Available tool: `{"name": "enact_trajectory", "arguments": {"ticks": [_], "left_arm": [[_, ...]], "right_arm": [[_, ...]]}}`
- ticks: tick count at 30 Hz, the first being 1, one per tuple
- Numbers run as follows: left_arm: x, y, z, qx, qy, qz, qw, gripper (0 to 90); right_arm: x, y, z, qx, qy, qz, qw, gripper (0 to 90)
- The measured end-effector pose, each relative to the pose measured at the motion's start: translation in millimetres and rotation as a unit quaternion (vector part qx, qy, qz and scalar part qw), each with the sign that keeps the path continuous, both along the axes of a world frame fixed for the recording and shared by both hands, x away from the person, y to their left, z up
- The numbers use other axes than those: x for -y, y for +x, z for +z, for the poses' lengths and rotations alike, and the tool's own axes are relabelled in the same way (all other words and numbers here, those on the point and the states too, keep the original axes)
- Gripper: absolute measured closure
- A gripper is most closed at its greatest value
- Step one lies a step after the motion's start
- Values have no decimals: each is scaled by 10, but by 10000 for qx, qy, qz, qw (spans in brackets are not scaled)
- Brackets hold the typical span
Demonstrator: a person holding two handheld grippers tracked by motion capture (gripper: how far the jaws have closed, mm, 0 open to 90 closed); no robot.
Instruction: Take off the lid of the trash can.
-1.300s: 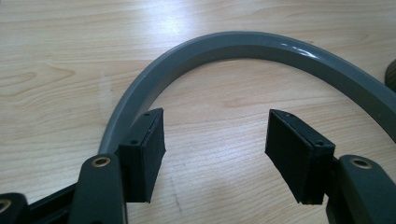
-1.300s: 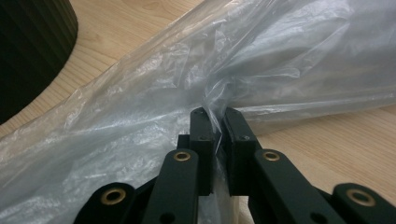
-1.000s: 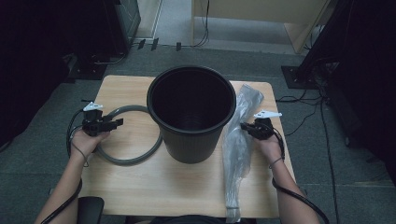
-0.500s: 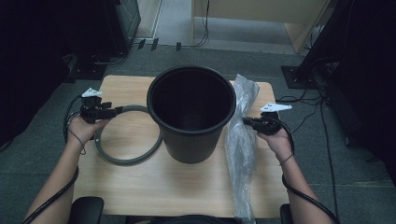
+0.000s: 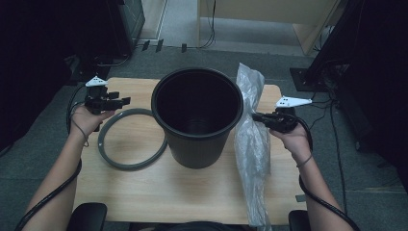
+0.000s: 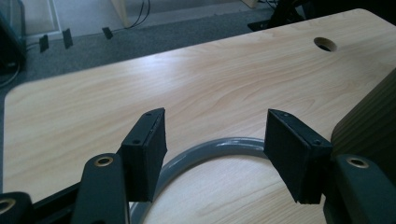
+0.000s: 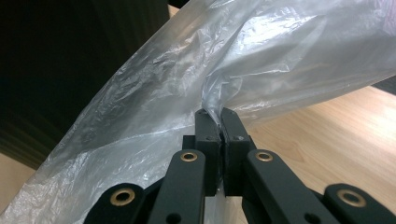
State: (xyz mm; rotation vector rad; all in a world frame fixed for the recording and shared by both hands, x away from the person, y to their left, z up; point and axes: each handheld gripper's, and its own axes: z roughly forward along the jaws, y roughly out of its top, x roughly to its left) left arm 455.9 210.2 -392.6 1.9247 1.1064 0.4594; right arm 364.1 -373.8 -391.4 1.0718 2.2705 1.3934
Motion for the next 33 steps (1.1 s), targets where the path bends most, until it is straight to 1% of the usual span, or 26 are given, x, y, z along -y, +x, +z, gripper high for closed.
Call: {"name": "enact_trajectory", "arguments": {"ticks": [4, 7, 9, 14, 18, 20, 22, 26, 29, 32, 33], "left_arm": [[61, -18, 146, 128, -33, -131, 9998, 383], [104, -34, 253, 238, -19, -241, 9994, 383], [126, -38, 310, 300, -10, -296, 9991, 383], [179, -41, 438, 399, 30, -370, 9985, 384], [221, -54, 532, 494, 63, -453, 9977, 384], [243, -63, 586, 549, 92, -489, 9973, 384], [261, -70, 631, 593, 77, -506, 9969, 384], [291, -80, 716, 685, 64, -551, 9961, 384], [315, -90, 784, 739, 30, -606, 9954, 384], [340, -98, 840, 798, -21, -654, 9947, 385], [347, -99, 855, 807, -70, -658, 9945, 387]], "right_arm": [[-30, -37, 138, 72, 53, 162, 9998, 891], [-26, -64, 256, 124, 258, 269, 9992, 892], [-33, -86, 350, 212, 311, 391, 9985, 892], [-71, -124, 554, 383, 331, 535, 9973, 892], [-118, -148, 691, 480, 207, 659, 9965, 892], [-130, -157, 744, 518, 201, 712, 9959, 892], [-133, -170, 809, 546, 237, 762, 9953, 892], [-135, -208, 951, 632, 394, 929, 9929, 892], [-138, -228, 1042, 688, 456, 1036, 9912, 892], [-155, -251, 1129, 785, 426, 1129, 9896, 892], [-159, -259, 1156, 812, 462, 1169, 9887, 892]]}}
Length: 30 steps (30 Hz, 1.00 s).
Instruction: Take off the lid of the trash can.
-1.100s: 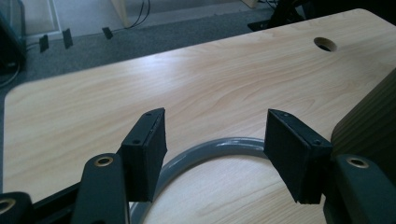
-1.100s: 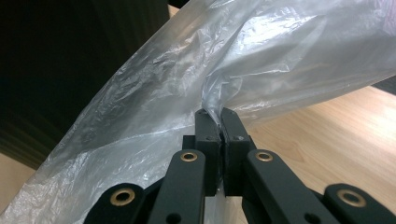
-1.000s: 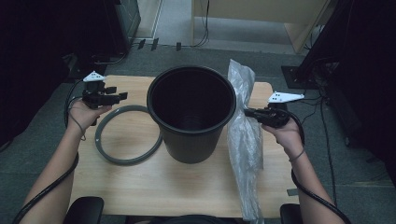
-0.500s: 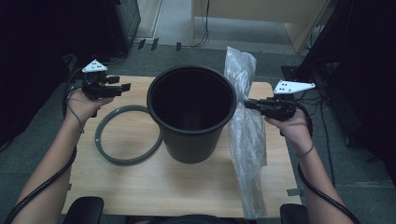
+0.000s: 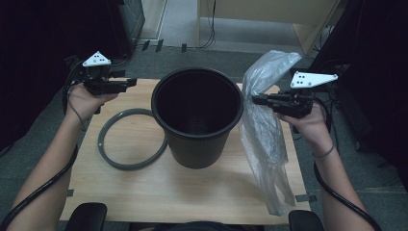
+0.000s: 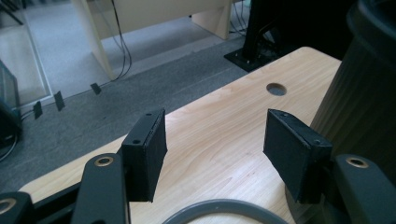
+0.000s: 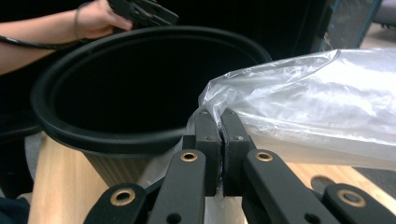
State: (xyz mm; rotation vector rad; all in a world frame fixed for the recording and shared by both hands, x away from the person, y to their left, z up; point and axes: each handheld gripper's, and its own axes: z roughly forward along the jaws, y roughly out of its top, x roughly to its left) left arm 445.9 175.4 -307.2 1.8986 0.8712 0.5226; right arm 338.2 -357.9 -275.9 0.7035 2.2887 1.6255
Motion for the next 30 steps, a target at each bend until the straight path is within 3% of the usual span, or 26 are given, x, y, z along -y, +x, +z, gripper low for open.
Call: {"name": "enact_trajectory", "arguments": {"ticks": [3, 5, 17, 25, 30], "left_arm": [[17, -2, 46, 54, -8, -39, 10000, 389], [30, -6, 84, 101, -38, -55, 9999, 389], [140, -24, 286, 244, -25, -174, 9995, 388], [259, -13, 381, 291, 32, -317, 9991, 388], [347, -14, 462, 378, 8, -400, 9985, 387]], "right_arm": [[-10, -31, 86, 67, 62, 121, 9999, 892], [-12, -66, 179, 108, 256, 240, 9993, 892], [-161, -122, 410, 161, 606, 647, 9959, 892], [-372, -106, 485, 49, 855, 1047, 9908, 891], [-538, -65, 479, 4, 776, 1185, 9899, 891]]}}
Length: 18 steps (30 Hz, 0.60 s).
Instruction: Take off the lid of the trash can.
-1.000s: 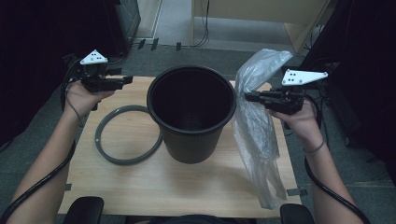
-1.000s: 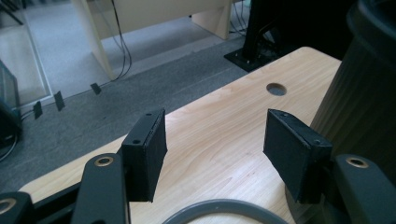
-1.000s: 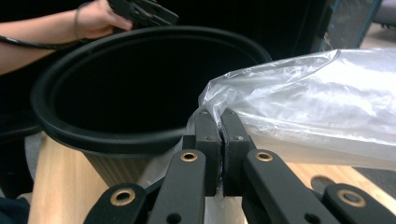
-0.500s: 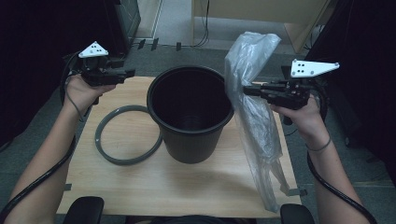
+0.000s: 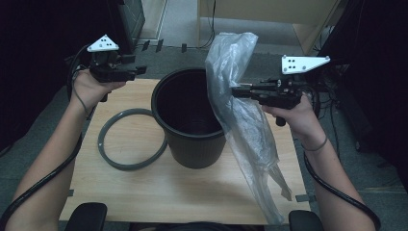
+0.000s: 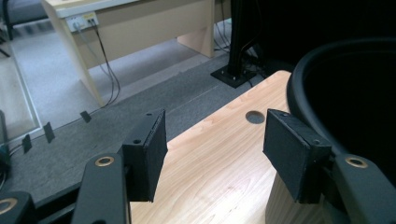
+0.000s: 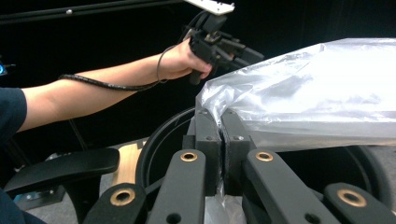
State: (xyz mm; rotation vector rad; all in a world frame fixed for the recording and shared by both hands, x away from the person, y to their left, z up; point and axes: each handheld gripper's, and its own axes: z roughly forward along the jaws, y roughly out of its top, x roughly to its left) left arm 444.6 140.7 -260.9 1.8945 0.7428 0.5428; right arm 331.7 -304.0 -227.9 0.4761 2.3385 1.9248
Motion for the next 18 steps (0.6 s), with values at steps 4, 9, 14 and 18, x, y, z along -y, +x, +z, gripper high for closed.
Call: {"name": "enact_trajectory", "arguments": {"ticks": [4, 9, 14, 18], "left_arm": [[86, 7, 32, 16, 12, -84, 10000, 387], [189, 5, 62, 41, 70, -210, 9997, 386], [278, -8, 133, 95, 18, -320, 9994, 386], [363, -21, 184, 121, 64, -431, 9990, 388]], "right_arm": [[-116, 40, -45, -78, 31, 131, 9999, 891], [-278, 71, -113, -144, -2, 326, 9994, 891], [-404, 108, -169, -159, -80, 437, 9989, 890], [-480, 129, -204, -193, -125, 506, 9985, 890]]}}
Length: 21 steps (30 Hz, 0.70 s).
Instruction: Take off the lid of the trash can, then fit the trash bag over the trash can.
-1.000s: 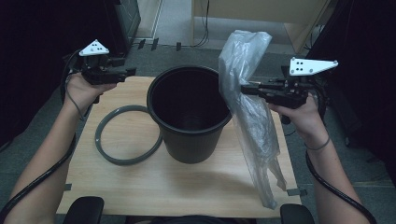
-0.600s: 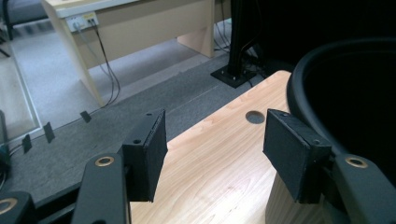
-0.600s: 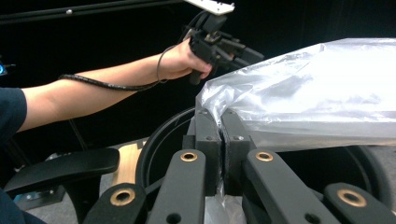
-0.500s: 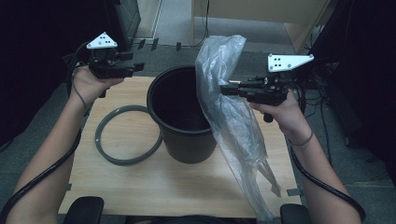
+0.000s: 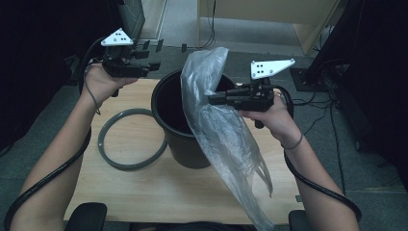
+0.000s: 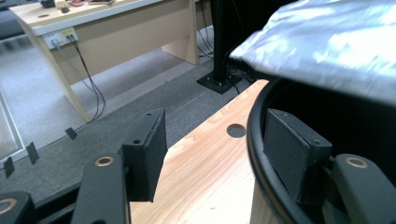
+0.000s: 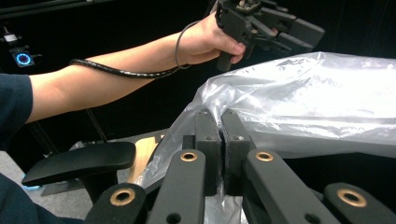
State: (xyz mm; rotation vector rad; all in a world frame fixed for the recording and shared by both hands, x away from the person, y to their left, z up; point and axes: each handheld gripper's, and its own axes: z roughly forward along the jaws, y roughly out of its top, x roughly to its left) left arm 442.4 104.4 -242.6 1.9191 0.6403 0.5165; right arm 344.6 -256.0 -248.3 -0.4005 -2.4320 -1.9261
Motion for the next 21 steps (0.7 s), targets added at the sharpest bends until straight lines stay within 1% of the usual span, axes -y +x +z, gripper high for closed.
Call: {"name": "enact_trajectory", "arguments": {"ticks": [3, 7, 9, 13, 16, 19, 21], "left_arm": [[63, -19, 40, 23, -9, -119, 9999, 390], [166, -42, 91, 78, 0, -264, 9996, 394], [242, -55, 120, 114, 41, -346, 9993, 392], [383, -101, 162, 193, 76, -535, 9984, 391], [495, -127, 182, 197, 11, -665, 9976, 391], [606, -134, 168, 151, 48, -784, 9968, 390], [661, -137, 153, 108, 38, -835, 9964, 390]], "right_arm": [[-54, 7, -23, -15, -85, 31, 10000, 890], [-117, 10, -44, -60, -129, 123, 9998, 891], [-150, -2, -41, -10, -159, 153, 9998, 890], [-176, -10, -38, 6, -168, 178, 9997, 890], [-198, -10, -46, 7, -175, 221, 9996, 890], [-225, -12, -60, 25, -176, 241, 9996, 890], [-236, -23, -63, -9, -184, 264, 9995, 890]]}}
